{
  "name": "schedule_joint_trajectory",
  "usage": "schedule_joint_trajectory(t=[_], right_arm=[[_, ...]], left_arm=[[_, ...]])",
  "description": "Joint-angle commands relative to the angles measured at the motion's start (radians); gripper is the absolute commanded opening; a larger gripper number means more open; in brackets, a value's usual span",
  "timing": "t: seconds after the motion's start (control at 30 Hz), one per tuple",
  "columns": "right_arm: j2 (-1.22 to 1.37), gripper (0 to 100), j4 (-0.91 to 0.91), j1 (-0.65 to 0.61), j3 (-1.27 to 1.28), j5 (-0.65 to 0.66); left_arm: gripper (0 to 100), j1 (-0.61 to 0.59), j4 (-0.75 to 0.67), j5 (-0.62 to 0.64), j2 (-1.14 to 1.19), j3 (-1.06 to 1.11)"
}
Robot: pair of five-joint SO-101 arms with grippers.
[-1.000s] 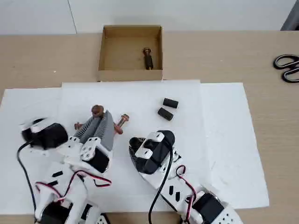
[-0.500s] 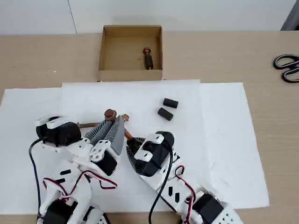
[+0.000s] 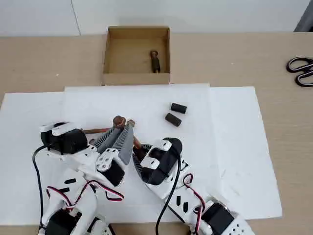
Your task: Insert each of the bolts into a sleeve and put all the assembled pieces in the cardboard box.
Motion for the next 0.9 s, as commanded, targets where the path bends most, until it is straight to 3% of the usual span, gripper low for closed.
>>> schedule_joint_trajectory(t=[0.0,0.3,0.6,0.87], right_arm=[[-0.019,0.2,-0.031,-0.001,-0.009,0.000],[-0.019,0.2,-0.031,0.044,-0.026,0.000],[-0.019,0.2,-0.033,0.041,-0.028,0.002],[-0.021,0.2,-0.074,0.039,-0.028,0.049]], left_arm=[[0,0.008,-0.025,0.000,-0.008,-0.008],[0,0.009,-0.023,-0.002,-0.006,-0.005],[0,0.011,-0.023,-0.117,-0.006,0.024],[0,0.054,-0.018,-0.118,-0.006,0.047]])
